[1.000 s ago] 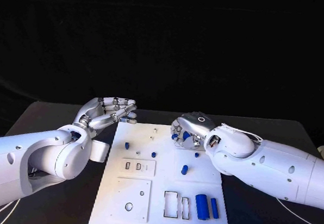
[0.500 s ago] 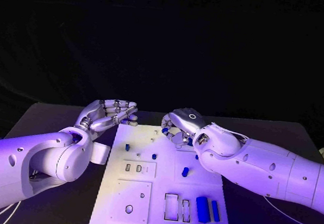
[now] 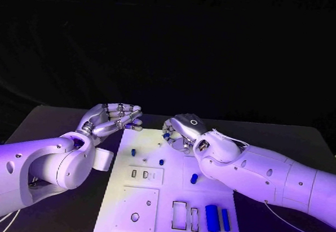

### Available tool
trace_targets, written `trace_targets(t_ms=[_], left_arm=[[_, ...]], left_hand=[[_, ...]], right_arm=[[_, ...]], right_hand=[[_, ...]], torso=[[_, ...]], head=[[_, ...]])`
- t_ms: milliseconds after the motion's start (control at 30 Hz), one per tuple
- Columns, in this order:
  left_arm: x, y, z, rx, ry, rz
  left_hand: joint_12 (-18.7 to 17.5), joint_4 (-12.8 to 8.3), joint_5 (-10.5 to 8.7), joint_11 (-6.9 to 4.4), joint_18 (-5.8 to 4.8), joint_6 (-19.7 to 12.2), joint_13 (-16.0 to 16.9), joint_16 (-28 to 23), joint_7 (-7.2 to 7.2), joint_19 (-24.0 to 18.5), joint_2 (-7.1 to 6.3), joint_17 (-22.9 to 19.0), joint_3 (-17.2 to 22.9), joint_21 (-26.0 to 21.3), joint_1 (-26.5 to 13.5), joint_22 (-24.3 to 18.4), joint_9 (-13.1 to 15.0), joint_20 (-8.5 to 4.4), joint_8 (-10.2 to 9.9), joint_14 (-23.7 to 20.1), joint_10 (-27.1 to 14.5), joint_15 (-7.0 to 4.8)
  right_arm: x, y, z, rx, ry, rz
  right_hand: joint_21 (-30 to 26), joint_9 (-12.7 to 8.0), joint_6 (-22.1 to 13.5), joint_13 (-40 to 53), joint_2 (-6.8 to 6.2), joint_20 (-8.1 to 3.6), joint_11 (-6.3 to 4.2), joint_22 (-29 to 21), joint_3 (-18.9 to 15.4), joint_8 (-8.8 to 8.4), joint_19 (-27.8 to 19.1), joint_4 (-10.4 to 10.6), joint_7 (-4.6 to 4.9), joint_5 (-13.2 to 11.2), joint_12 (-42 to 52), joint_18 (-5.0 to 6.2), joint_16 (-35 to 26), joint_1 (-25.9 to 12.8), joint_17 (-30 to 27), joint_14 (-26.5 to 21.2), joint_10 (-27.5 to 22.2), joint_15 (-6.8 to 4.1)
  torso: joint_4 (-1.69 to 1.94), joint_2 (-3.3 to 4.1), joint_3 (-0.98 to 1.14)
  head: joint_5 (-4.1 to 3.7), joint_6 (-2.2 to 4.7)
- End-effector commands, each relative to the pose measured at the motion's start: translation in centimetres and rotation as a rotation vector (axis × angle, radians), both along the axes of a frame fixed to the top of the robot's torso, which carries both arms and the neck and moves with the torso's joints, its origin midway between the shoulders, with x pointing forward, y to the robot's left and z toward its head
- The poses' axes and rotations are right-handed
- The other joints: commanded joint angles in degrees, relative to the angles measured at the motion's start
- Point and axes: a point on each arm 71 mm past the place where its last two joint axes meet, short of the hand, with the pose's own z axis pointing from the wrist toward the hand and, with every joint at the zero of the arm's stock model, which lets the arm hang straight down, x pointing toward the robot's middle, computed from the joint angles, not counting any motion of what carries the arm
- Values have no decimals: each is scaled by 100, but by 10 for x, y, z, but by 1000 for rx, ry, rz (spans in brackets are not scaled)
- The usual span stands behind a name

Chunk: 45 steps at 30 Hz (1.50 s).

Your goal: Assemble the parts on the task board

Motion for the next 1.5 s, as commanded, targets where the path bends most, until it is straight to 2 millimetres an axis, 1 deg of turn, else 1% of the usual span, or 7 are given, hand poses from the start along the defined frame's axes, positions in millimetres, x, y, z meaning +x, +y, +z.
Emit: trace_targets(t_ms=[33,533,933,1267,1367,1467,1500], left_arm=[[-1,-2,3,-11,-7,-15],[0,-3,4,-11,-9,-15],[1,-3,4,-11,-8,-16],[1,-3,4,-10,-7,-15],[1,-2,4,-10,-7,-14],[1,-2,4,-9,-6,-12],[2,-2,4,-9,-6,-12]], left_hand=[[-39,-12,-25,2,49,-44,-7,30,57,-28,-35,12,37,37,-36,10,-7,-8,-41,33,-23,20],[-45,-15,-25,2,48,-46,-7,28,56,-34,-36,15,41,41,-33,12,-8,-7,-43,27,-25,21],[-51,-17,-25,3,47,-48,-7,27,57,-41,-38,18,44,44,-33,15,-9,-7,-45,22,-29,23],[-58,-18,-26,5,46,-52,-7,24,59,-48,-40,20,47,48,-33,17,-10,-6,-48,16,-34,25],[-58,-18,-26,5,46,-52,-7,24,59,-48,-40,20,47,48,-33,17,-10,-6,-48,16,-34,25],[-66,-17,-26,8,44,-57,-7,21,62,-57,-42,24,50,53,-36,20,-11,-4,-52,7,-39,28],[-67,-18,-27,8,44,-57,-7,20,62,-58,-42,25,50,53,-36,20,-11,-4,-53,6,-40,29]], right_arm=[[2,1,-1,0,-13,-5],[4,6,1,4,-35,-7],[8,9,-6,-57,25,-12],[9,8,-5,-54,21,-20],[9,7,-4,-36,5,-19],[8,6,-2,-24,-6,-20],[7,6,-2,-21,-7,-20]], right_hand=[[21,14,-38,178,71,-10,-130,301,-11,16,29,16,3,49,-13,-31,21,20,1,272,71,-7],[31,23,-49,182,61,-8,-128,319,-12,15,38,18,5,58,-16,-35,28,10,13,275,65,-5],[-21,68,-223,188,-69,36,-61,255,-41,-79,-24,114,64,15,-120,-18,12,-157,-43,258,-104,50],[-168,50,-530,126,-207,134,81,55,-21,-303,-177,199,204,17,-302,30,-71,-247,-228,204,-452,167],[-321,29,-708,56,-288,192,156,-162,-22,-439,-331,233,280,-12,-334,80,-168,-282,-424,147,-734,236],[-380,6,-844,30,-338,216,172,-239,-44,-535,-386,245,270,-55,-322,100,-203,-294,-491,128,-834,248],[-511,-19,-1005,-14,-407,233,190,-420,-118,-641,-512,264,298,-109,-321,145,-281,-324,-633,84,-1017,276]], torso=[[19,27,3],[21,46,0],[26,45,3],[9,51,2],[11,51,4],[9,49,3],[8,47,3]], head=[[-5,12],[-3,-4],[-1,-29],[7,-35],[6,-29],[11,-29],[11,-29]])
